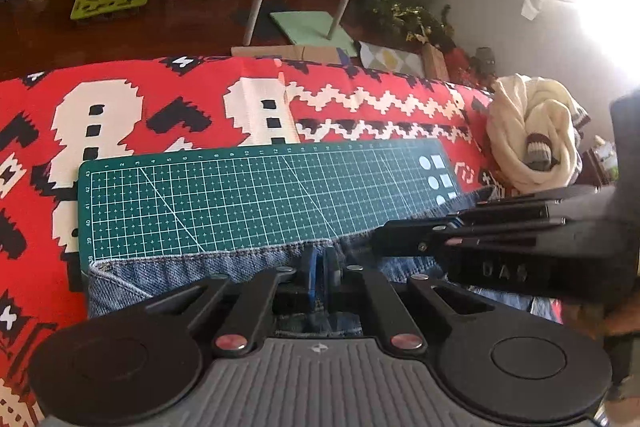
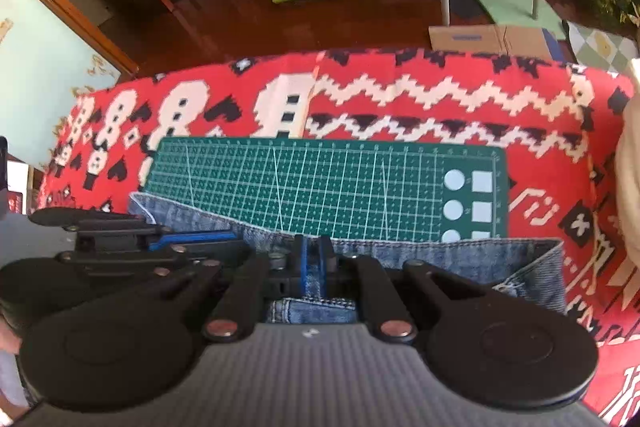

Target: Fold clothes

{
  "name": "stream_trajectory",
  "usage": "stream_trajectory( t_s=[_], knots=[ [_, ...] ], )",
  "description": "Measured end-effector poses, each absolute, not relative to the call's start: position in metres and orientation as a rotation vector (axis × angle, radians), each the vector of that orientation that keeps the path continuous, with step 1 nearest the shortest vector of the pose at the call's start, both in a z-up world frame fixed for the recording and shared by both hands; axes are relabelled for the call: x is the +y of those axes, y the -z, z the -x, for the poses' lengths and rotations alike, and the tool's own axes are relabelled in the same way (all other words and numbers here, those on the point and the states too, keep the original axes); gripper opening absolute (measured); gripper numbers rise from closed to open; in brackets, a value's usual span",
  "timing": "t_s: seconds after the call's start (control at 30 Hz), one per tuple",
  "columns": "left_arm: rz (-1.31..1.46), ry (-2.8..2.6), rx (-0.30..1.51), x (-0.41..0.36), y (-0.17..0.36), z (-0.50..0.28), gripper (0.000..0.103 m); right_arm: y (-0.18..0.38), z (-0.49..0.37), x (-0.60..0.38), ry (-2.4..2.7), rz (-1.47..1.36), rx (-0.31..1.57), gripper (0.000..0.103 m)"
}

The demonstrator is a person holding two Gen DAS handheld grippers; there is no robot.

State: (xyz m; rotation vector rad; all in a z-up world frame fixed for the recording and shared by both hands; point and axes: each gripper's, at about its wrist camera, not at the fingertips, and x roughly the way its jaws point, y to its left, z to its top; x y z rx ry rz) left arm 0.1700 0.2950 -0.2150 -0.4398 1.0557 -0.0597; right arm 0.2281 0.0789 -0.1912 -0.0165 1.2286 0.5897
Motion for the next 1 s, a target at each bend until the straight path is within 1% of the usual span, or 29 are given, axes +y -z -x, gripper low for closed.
stream_trajectory(
  t_s=[0.13, 0.4, 0.5, 0.67, 0.73, 0.87, 0.9, 0.97, 1.0],
  knots=[
    [0.424, 0.054, 1.069, 0.295, 0.214, -0.177, 0.003, 0.19, -0.228, 0.089, -0.596, 0.076, 1.211, 0.002],
    [0.42, -0.01, 1.043, 0.291, 0.212, -0.189, 0.004, 0.189, -0.237, 0.096, -0.57, 0.109, 1.201, 0.002],
    [0.376, 0.017, 0.991, 0.284, 0.197, -0.179, 0.003, 0.191, -0.236, 0.096, -0.572, 0.105, 1.146, 0.01],
    [0.276, 0.08, 0.928, 0.273, 0.164, -0.149, 0.004, 0.165, -0.225, 0.077, -0.619, 0.048, 1.064, 0.01],
    [0.227, 0.092, 0.913, 0.264, 0.155, -0.131, 0.005, 0.153, -0.214, 0.068, -0.63, 0.093, 1.035, 0.01],
    [0.199, 0.118, 0.904, 0.246, 0.154, -0.092, 0.005, 0.14, -0.181, 0.048, -0.651, 0.182, 1.003, 0.011],
    [0.185, 0.119, 0.908, 0.239, 0.156, -0.083, 0.007, 0.137, -0.171, 0.041, -0.656, 0.195, 0.999, 0.016],
    [0.153, 0.117, 0.917, 0.225, 0.16, -0.062, 0.014, 0.135, -0.15, 0.026, -0.664, 0.208, 0.992, 0.02],
    [0.144, 0.118, 0.913, 0.219, 0.162, -0.052, 0.017, 0.135, -0.14, 0.021, -0.667, 0.217, 0.99, 0.025]
  ],
)
